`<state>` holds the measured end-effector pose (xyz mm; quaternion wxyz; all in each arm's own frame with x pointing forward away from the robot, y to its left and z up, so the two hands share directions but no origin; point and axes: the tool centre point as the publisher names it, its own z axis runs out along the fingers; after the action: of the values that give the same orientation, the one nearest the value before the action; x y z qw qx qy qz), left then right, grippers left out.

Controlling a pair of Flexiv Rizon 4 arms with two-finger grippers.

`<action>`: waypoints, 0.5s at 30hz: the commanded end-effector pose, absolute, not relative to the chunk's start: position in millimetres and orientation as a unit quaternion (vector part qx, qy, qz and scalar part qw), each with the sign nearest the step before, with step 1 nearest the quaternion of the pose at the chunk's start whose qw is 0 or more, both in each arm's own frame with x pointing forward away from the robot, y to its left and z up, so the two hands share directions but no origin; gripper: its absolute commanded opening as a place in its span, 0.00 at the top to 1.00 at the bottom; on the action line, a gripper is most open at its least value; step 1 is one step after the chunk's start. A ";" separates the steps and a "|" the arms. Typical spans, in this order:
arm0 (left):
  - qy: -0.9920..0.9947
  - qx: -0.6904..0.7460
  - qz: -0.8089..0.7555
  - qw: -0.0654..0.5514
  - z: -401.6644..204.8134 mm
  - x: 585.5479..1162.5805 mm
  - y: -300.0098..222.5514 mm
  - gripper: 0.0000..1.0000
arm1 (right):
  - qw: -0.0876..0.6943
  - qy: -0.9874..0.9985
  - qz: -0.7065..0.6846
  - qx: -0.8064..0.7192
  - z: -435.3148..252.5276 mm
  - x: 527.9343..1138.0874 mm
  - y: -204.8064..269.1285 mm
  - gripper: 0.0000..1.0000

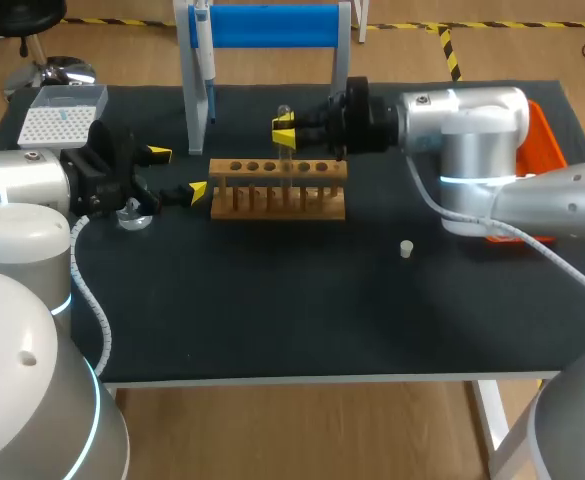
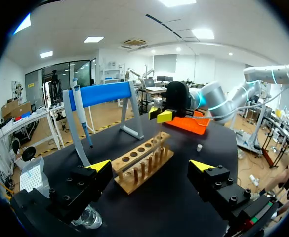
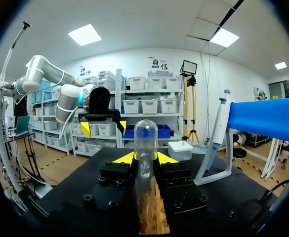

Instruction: Invert the test tube, pick up the pipette, mount the tip to pipette, aspirate from beaker and dispense into the tube, eject the tip, return the pipette, and cap with the stopper.

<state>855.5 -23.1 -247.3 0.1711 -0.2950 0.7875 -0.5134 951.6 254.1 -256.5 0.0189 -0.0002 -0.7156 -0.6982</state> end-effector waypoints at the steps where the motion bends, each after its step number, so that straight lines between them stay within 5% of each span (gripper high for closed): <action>1: 0.786 -0.294 -0.515 0.172 -248.8 855.7 -23.2 0.00 | 0.017 -0.718 -0.696 -0.006 -252.7 949.3 253.1 1.00; 15: 0.786 -0.294 -0.515 0.172 -248.8 855.7 -23.2 0.00 | 0.021 -0.715 -0.699 -0.019 -239.2 950.8 250.8 1.00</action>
<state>855.5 -23.1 -247.3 0.1711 -0.2950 0.7875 -0.5134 952.8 253.6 -242.9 0.0216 -0.0182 -0.7130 -0.7006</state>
